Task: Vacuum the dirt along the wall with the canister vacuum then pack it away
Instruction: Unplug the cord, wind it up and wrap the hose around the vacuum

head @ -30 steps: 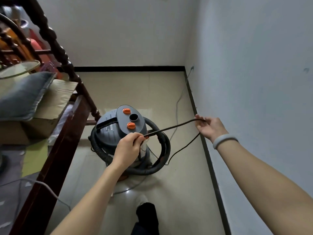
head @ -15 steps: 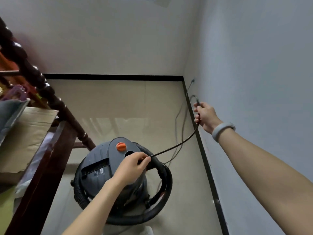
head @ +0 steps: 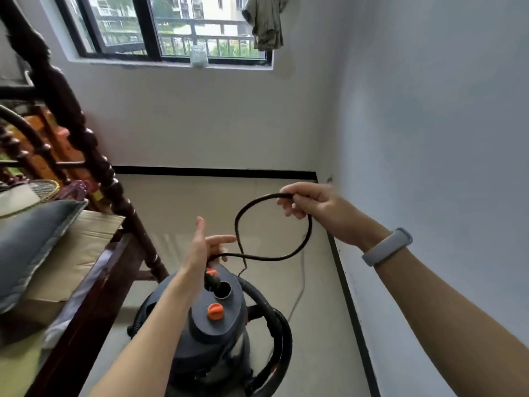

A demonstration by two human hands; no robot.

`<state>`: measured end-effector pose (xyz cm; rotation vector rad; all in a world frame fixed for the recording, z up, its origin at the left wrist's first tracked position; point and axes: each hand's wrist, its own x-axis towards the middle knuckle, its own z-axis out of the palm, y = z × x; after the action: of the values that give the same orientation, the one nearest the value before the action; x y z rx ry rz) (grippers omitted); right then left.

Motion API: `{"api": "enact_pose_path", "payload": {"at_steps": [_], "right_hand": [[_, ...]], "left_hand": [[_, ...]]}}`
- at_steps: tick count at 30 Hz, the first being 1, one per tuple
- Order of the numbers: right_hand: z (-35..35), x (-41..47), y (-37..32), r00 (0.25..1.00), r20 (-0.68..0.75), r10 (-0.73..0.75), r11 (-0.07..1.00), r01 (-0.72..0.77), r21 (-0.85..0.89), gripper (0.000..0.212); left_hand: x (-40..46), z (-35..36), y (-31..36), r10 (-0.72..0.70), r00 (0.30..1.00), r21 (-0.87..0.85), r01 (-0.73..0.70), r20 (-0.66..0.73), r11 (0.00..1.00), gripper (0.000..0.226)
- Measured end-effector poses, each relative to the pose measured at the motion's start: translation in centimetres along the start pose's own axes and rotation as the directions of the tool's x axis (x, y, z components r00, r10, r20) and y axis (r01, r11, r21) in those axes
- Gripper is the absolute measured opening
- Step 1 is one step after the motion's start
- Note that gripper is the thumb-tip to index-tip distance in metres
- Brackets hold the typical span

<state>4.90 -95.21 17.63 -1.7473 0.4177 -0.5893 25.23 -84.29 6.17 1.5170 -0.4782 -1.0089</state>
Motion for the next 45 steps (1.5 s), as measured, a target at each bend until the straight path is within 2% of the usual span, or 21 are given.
{"api": "enact_pose_path", "payload": {"at_steps": [2,4,6,8,9,11,12,15,18,22,25,27,29,30,31,33,36,38,41,43,45], "right_hand": [[0.3,-3.7,0.4,0.987,0.144,0.068,0.996,-0.060,-0.062,0.032],[0.7,-7.3,1.2,0.954,0.262,0.144,0.987,-0.118,-0.112,0.031],[1.3,-10.6,2.4,0.918,0.345,0.196,0.979,-0.164,-0.121,0.031],[2.1,-13.4,3.5,0.892,0.394,0.222,0.975,-0.208,-0.079,0.032],[2.4,-14.7,4.0,0.880,0.413,0.235,0.971,-0.236,-0.051,0.033],[3.1,-16.7,4.9,0.836,0.472,0.279,0.954,-0.298,-0.035,0.032],[3.6,-17.6,5.3,0.800,0.514,0.308,0.944,-0.324,-0.061,0.032],[5.5,-19.6,6.7,0.684,0.602,0.413,0.899,-0.413,-0.148,0.026],[7.3,-21.0,8.3,0.646,0.573,0.505,0.848,-0.496,-0.189,0.017],[11.3,-21.6,9.9,0.677,0.461,0.573,0.817,-0.512,-0.264,0.023],[16.3,-20.9,11.2,0.733,0.400,0.550,0.835,-0.498,-0.236,0.028],[20.3,-20.3,12.0,0.781,0.339,0.524,0.849,-0.448,-0.280,0.036],[24.0,-19.6,13.5,0.835,0.324,0.444,0.808,-0.217,-0.548,0.049],[25.8,-19.4,14.2,0.843,0.345,0.412,0.720,-0.069,-0.691,0.055],[27.5,-19.3,14.7,0.837,0.384,0.390,0.621,0.069,-0.781,0.055],[30.2,-19.3,15.3,0.785,0.481,0.391,0.497,0.259,-0.828,0.044],[33.0,-19.7,15.9,0.705,0.580,0.409,0.452,0.396,-0.799,0.029],[33.5,-20.1,16.1,0.692,0.531,0.488,0.465,0.309,-0.830,0.027],[32.1,-20.2,16.9,0.782,0.294,0.549,0.452,0.019,-0.892,0.025],[30.7,-19.9,17.8,0.809,0.108,0.577,0.459,-0.212,-0.863,0.027],[29.9,-19.5,19.0,0.783,0.014,0.622,0.455,-0.347,-0.820,0.035]], "left_hand": [[-1.9,0.2,-0.3,-0.108,0.993,-0.009,0.108,0.042,0.994,0.083],[-4.3,1.1,-1.7,-0.156,0.985,0.244,0.135,0.071,0.960,0.081],[-6.7,2.2,-4.2,-0.134,0.991,0.595,0.094,0.023,0.798,0.072],[-9.0,2.9,-7.5,-0.138,0.990,0.774,0.092,-0.006,0.627,0.060],[-10.3,3.0,-9.1,-0.217,0.976,0.759,0.134,0.010,0.637,0.055],[-13.0,2.8,-11.5,-0.426,0.899,0.584,0.291,0.104,0.757,0.046],[-14.4,2.6,-12.4,-0.465,0.870,0.507,0.331,0.164,0.796,0.040],[-17.7,2.0,-14.6,-0.344,0.919,0.551,0.189,0.193,0.813,0.027],[-20.1,0.2,-15.8,-0.180,0.975,0.656,0.055,0.126,0.753,0.030],[-22.9,-4.4,-16.3,-0.047,0.995,0.758,-0.033,0.084,0.651,0.031],[-25.3,-8.1,-16.5,0.013,0.997,0.770,-0.068,0.077,0.634,0.030],[-27.3,-10.8,-16.7,0.047,0.994,0.779,-0.103,0.095,0.618,0.027],[-29.3,-13.5,-16.8,0.046,0.990,0.809,-0.135,0.133,0.573,0.024],[-30.2,-14.7,-16.9,0.034,0.987,0.828,-0.153,0.160,0.539,0.023],[-30.9,-15.8,-17.1,0.021,0.982,0.849,-0.171,0.186,0.500,0.022],[-31.9,-18.1,-17.6,0.021,0.975,0.908,-0.212,0.219,0.361,0.017],[-32.9,-21.2,-18.8,0.040,0.969,0.963,-0.246,0.243,0.110,0.027],[-33.2,-23.1,-19.5,-0.042,0.972,0.972,-0.230,0.232,0.046,0.036],[-32.6,-25.5,-19.9,-0.210,0.964,0.987,-0.156,0.162,0.043,0.054],[-31.2,-27.0,-20.0,-0.283,0.956,0.993,-0.055,0.082,0.102,0.062],[-29.5,-28.4,-19.6,-0.333,0.943,0.974,0.081,-0.006,0.211,0.063]]}}
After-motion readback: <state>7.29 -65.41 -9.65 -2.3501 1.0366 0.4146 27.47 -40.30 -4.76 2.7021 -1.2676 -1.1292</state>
